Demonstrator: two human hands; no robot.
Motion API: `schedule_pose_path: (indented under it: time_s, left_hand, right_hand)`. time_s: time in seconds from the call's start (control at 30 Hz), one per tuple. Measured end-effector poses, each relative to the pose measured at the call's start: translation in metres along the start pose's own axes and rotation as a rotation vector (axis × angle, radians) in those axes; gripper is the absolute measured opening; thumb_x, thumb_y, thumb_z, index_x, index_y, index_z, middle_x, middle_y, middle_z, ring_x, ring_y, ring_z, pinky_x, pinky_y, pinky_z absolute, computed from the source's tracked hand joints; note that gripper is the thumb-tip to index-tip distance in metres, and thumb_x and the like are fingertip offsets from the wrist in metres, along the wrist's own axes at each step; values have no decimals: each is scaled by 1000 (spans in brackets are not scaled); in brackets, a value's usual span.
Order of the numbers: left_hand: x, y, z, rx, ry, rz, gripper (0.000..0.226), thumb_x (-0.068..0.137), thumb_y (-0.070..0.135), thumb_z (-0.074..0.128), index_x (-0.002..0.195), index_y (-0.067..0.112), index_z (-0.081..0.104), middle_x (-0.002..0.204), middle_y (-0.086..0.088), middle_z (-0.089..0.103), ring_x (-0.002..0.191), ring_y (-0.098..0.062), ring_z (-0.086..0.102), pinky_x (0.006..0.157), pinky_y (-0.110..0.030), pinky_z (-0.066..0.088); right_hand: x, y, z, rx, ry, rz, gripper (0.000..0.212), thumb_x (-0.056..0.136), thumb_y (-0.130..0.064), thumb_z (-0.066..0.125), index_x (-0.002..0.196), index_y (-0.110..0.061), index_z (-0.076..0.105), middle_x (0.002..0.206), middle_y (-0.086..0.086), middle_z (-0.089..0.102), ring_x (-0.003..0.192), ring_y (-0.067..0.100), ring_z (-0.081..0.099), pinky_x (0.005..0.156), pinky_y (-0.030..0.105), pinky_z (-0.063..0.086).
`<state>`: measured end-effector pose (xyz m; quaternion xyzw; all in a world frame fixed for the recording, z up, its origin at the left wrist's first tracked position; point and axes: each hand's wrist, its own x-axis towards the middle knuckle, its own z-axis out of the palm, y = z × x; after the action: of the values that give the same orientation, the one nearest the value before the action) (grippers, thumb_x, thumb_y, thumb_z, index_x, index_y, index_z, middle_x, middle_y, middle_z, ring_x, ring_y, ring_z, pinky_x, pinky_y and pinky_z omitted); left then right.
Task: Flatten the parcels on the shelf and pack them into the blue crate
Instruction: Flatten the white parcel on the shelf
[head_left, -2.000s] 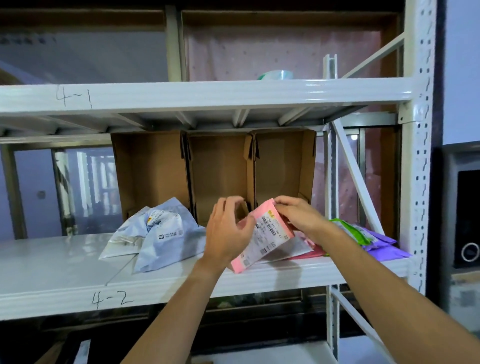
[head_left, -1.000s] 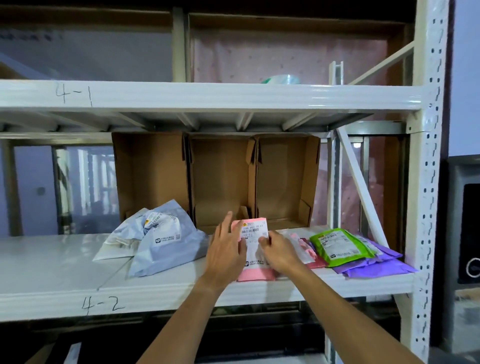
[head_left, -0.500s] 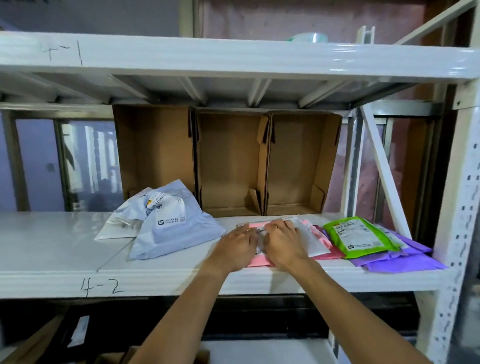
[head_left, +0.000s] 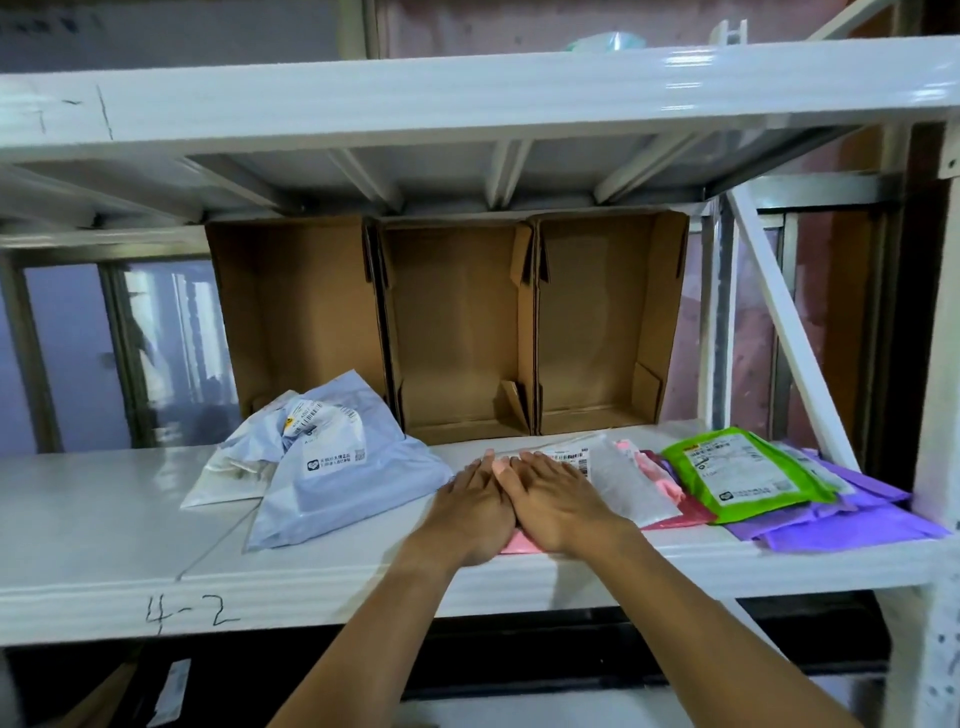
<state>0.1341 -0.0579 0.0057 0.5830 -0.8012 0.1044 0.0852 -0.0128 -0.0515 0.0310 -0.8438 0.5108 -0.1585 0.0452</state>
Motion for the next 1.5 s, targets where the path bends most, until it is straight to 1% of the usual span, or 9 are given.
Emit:
schedule_pose_path:
  time_s: [0.23,0.37,0.57,0.77,1.07,1.13,1.23,1.33,1.5]
  left_hand:
    - [-2,3,-5,40,-18,120,57,109,29,24,160,13,2,167,-10,8,155,-26,3,125,-40,14]
    - [-2,4,-10,11,-76,107,57,109,29,22,160,14,2,167,-12,7,155,-24,1,125,-40,13]
    - [-5,6,-13,-72,-73,97,61,99,37,22,158,20,20,161,-7,30,147,-23,30,117,-41,33]
    - [-5,7,-14,-108,-79,49,56,100,36,22,155,25,29,154,-6,43,137,-22,43,109,-42,42]
    - [-8,11,-17,-97,-97,-15,52,107,31,26,157,15,23,158,-12,34,142,-27,36,112,-45,37]
    - [-9,13,-15,-172,-33,-77,47,107,29,28,150,12,36,150,-13,45,133,-26,44,108,-39,40]
    - [-15,19,-19,-346,88,-151,35,106,24,31,129,12,54,134,-9,59,118,-23,54,93,-26,38]
    - [-22,21,-22,-397,82,-90,42,108,24,29,146,18,46,155,-1,42,140,-18,40,113,-26,28]
    - [-26,21,-16,-298,30,-37,51,109,26,24,157,9,21,167,-7,14,154,-19,10,122,-26,5]
  right_hand:
    - [0,4,-3,12,-95,25,81,95,-69,-5,160,-22,6,168,-4,2,153,10,-3,124,38,-2]
    - [-6,5,-6,61,-98,32,87,93,-73,-4,160,-21,14,167,-2,10,153,11,4,123,37,3]
    - [-3,6,-6,81,-111,37,88,92,-74,-4,157,-23,26,163,1,26,151,14,16,120,37,11]
    - [0,6,-5,88,-117,49,90,91,-74,-5,153,-21,35,156,4,37,147,17,25,118,39,18]
    - [-4,4,-2,57,-56,25,68,104,-52,0,151,-19,36,151,8,42,143,22,30,117,37,20]
    - [-6,5,1,0,8,7,61,106,-44,4,145,-17,43,141,10,51,136,26,41,113,38,29]
    - [-8,7,7,-90,198,-6,50,107,-38,18,120,-16,61,115,9,65,113,28,58,93,39,46]
    - [-8,12,8,-23,229,13,30,99,-30,41,111,-13,62,110,9,66,105,28,59,82,36,48]
    - [-3,20,12,-7,94,-36,42,101,-31,33,133,-9,49,129,10,56,123,27,49,102,40,44]
